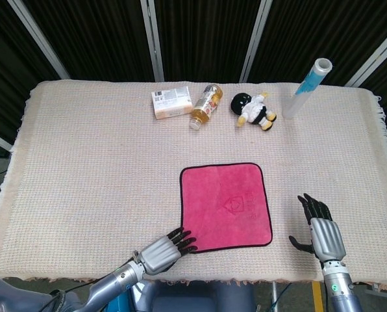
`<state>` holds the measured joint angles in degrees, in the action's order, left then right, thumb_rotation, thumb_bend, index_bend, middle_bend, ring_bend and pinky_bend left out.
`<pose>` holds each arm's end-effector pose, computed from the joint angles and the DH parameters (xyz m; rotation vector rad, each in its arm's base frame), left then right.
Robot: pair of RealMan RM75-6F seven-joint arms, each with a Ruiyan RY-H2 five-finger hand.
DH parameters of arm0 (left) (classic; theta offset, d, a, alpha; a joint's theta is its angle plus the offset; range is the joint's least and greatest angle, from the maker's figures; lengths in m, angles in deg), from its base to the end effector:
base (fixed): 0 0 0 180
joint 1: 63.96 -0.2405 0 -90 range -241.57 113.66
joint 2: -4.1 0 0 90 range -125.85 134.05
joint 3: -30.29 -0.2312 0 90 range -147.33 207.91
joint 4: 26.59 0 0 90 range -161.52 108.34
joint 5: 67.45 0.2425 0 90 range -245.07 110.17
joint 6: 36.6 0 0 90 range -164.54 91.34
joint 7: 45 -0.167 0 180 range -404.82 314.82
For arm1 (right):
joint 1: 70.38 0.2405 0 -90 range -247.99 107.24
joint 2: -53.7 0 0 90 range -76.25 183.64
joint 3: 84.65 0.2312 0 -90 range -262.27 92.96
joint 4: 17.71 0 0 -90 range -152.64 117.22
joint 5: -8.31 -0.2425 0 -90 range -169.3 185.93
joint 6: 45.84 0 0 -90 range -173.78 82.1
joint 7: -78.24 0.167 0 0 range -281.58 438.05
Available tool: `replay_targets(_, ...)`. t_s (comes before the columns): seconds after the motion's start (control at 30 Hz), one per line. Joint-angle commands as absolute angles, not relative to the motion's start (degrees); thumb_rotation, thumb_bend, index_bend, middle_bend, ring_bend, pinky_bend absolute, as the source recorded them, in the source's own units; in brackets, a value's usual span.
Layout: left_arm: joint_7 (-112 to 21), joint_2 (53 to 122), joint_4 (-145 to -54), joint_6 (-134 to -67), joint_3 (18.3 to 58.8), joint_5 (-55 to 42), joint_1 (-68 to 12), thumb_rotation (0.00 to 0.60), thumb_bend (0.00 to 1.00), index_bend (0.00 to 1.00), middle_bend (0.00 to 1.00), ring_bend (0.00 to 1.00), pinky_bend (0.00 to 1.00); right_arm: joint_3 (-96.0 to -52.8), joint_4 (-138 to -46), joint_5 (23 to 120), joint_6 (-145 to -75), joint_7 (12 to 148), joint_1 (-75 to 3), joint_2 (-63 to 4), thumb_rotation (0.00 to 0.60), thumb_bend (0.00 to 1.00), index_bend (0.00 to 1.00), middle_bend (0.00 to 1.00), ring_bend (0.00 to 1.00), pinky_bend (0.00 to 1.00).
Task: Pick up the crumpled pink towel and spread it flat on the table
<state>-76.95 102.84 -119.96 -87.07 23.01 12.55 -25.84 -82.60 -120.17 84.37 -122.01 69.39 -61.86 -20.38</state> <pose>-0.0875 0.1723 -0.1535 -2.4940 -0.7733 -0.8433 -0.2489 -0.2066 0.0300 1.3828 -1.2398 0.9059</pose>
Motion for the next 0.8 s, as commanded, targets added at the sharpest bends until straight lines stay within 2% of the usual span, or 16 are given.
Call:
replay_targets(0.03,-77.13,102.50,-120.40,-87.11,22.88,12.92,-25.83,0.600,0.86,0.13,0.09,0.00,0.06,-82.58,-120.23,84.59,-122.15,69.57,-61.94,-20.37,0.600,0.24,0.00,0.00,0.00,0.00)
replay_targets(0.17,-77.16,102.37,-120.71,-87.81,22.88,13.47,-26.17,0.600,0.84,0.13,0.08,0.00,0.06,-82.57,-120.26,84.73,-122.14,69.82,-62.02,-20.24,0.600,0.24,0.00,0.00,0.00,0.00)
replay_targets(0.33,-74.37,103.40,-119.99,-91.59,23.66,16.59,-27.41,0.600,0.70,0.11,0.03,0.00,0.02,-82.65,-120.26,85.68,-122.36,70.39,-62.08,-20.18,0.600,0.24,0.00,0.00,0.00,0.00)
replay_targets(0.4,-72.01,103.71,-119.40,-93.95,23.84,19.03,-28.00,0.600,0.68,0.08,0.01,0.00,0.01,-82.73,-120.19,86.15,-122.61,70.67,-62.19,-20.18,0.600,0.24,0.00,0.00,0.00,0.00)
replay_targets(0.57,-67.05,103.45,-118.07,-98.17,25.11,23.45,-28.41,0.600,0.67,0.06,0.00,0.00,0.00,-82.76,-120.05,87.20,-123.30,71.23,-62.43,-20.27,0.600,0.24,0.00,0.00,0.00,0.00)
replay_targets(0.8,-65.46,101.53,-117.45,-97.72,28.55,22.05,-27.47,0.600,0.67,0.05,0.00,0.00,0.00,-82.73,-119.86,87.45,-123.21,71.36,-62.46,-20.33,0.600,0.24,0.00,0.00,0.00,0.00)
